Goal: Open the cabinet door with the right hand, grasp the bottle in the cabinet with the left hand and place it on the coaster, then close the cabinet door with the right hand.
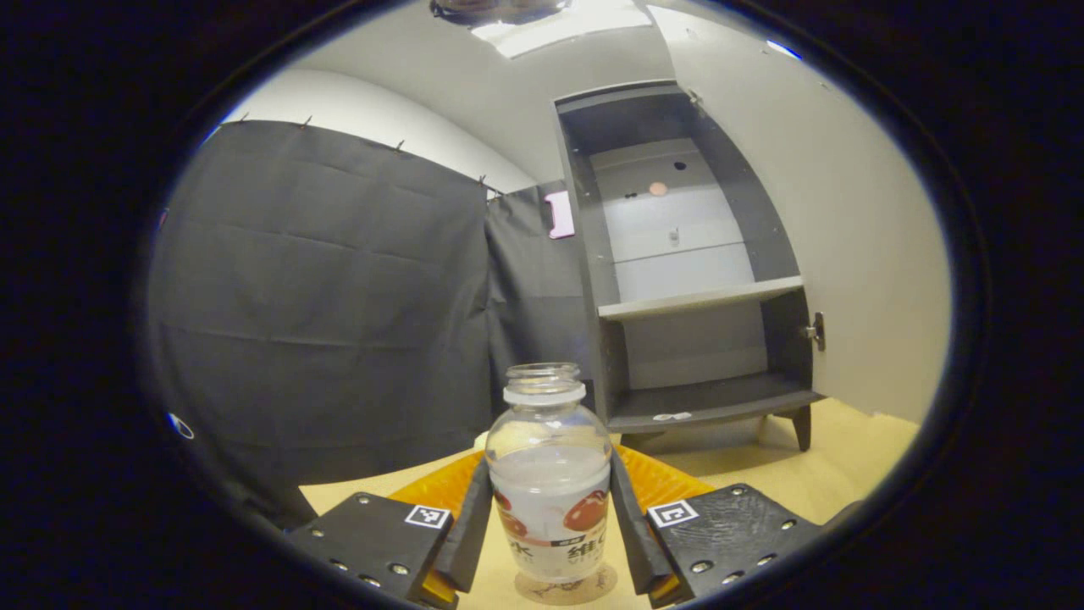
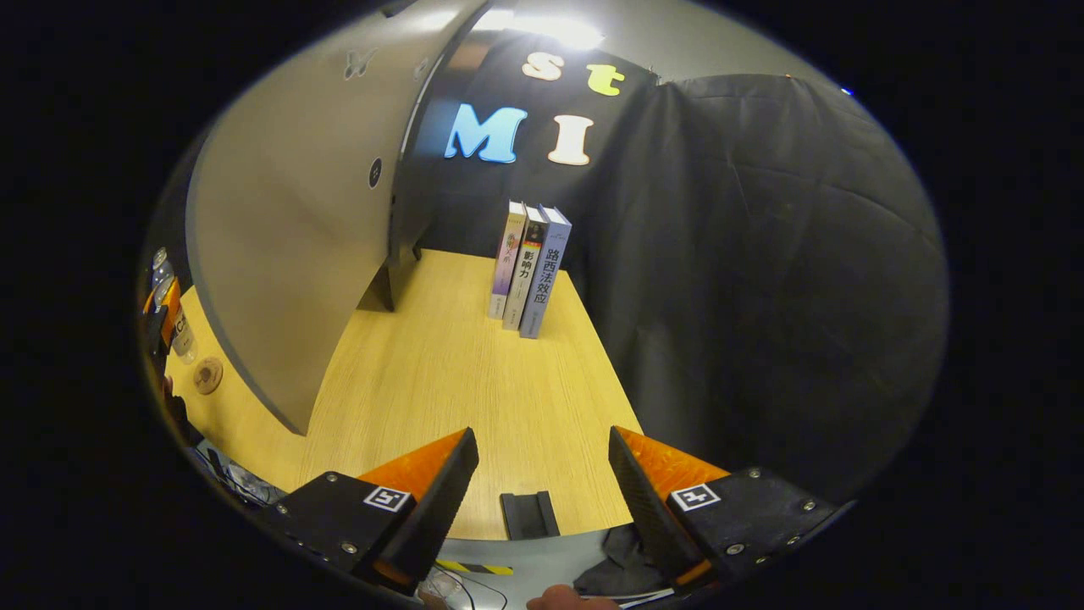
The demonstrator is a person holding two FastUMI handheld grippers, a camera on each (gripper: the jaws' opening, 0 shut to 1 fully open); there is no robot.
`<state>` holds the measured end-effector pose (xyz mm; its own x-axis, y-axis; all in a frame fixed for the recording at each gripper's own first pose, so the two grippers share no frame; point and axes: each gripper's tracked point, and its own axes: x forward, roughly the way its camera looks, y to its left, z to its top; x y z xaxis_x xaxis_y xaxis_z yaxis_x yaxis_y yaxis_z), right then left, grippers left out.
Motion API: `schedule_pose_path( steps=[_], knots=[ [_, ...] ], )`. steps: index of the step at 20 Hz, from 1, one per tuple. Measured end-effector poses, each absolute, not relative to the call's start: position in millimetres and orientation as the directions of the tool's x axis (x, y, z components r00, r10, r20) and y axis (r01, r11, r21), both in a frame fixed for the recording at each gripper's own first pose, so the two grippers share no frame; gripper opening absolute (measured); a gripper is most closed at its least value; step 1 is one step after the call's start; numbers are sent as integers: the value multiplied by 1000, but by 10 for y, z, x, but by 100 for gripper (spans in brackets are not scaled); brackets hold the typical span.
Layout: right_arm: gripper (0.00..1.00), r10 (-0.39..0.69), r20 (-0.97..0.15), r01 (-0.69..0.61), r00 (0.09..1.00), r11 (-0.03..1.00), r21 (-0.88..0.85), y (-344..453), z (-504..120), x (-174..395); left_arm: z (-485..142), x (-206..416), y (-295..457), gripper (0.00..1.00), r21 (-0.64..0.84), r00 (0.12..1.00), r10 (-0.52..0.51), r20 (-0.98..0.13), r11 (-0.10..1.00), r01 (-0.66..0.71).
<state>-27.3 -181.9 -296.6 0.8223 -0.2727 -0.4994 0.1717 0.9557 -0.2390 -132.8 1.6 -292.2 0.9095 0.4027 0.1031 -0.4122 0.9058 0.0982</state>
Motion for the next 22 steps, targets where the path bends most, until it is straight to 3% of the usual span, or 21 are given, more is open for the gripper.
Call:
schedule_pose_path(
  steps=[6,10,15,18,19,20,22],
  knots=[
    [96,-222,-541,108,811,966,-234,-1584,-3124,-362,-3360,-1294,19,69,78,918,395,18,915,-395],
    [95,-201,-539,80,818,967,-241,-1460,-3130,-337,-3316,-1279,102,69,95,914,403,54,909,-407],
    [95,-192,-549,64,813,968,-245,-1417,-3188,-336,-3461,-1274,147,69,71,903,429,19,900,-429],
    [96,-176,-553,36,815,966,-254,-1355,-3209,-333,-3472,-1222,126,78,87,901,433,1,898,-431],
    [96,-164,-556,26,815,968,-248,-1322,-3217,-329,-3504,-1222,117,69,85,903,429,-17,901,-426],
    [96,-155,-564,14,811,969,-247,-1281,-3252,-333,-3553,-1215,92,80,81,906,422,-38,905,-418],
    [95,-140,-574,-2,807,971,-240,-1234,-3275,-343,-3522,-1216,113,81,63,904,427,-36,903,-424]
  ],
)
